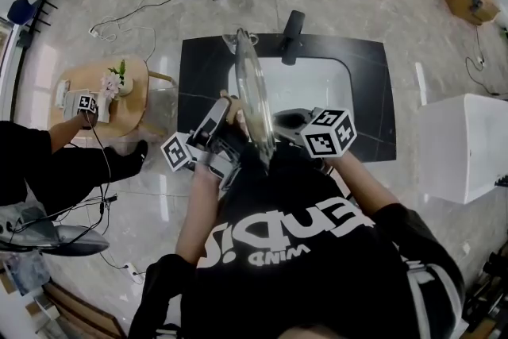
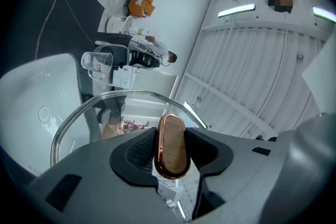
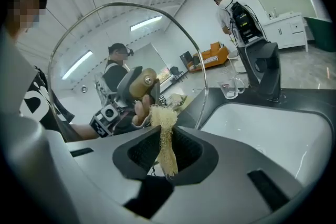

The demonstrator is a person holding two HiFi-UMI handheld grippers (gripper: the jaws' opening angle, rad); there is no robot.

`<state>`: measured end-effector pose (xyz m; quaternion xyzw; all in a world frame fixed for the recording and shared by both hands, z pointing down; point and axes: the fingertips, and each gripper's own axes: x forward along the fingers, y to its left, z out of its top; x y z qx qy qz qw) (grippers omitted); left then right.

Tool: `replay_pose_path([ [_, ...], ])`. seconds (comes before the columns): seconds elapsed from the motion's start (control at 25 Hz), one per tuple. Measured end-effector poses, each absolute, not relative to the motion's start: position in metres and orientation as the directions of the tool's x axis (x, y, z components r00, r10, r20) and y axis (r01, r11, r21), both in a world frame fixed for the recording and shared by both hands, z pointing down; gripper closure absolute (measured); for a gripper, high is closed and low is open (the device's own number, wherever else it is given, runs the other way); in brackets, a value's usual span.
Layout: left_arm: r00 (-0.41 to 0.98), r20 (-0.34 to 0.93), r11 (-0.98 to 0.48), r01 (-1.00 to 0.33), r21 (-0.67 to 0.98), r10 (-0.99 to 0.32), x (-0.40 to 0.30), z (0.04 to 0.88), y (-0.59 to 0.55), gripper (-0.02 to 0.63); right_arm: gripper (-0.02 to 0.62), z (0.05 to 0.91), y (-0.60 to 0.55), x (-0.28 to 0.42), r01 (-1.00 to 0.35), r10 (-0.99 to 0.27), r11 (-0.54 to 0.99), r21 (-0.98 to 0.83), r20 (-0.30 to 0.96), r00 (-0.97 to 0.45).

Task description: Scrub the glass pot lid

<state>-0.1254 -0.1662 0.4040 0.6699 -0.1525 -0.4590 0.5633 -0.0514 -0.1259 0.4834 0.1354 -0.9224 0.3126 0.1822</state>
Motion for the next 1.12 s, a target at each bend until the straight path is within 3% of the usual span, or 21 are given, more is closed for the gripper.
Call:
replay_pose_path([
  [0.36,0.528,-0.454,-0.329,0.317,0.889,-0.718,-0.126,0.404,-0.166,0.428,0.537,0.431,-0.110,-0.045,-0.275,-0.103,0.798,-0.537,0.329,-0.939],
  [1.12,0.553,-0.441,-0.302,0.327,0.895,-0.707,-0.122,0.417,-0.165,0.428,0.538,0.384,-0.155,-0.053,-0.279,-0.221,0.769,-0.575,0.171,-0.960],
])
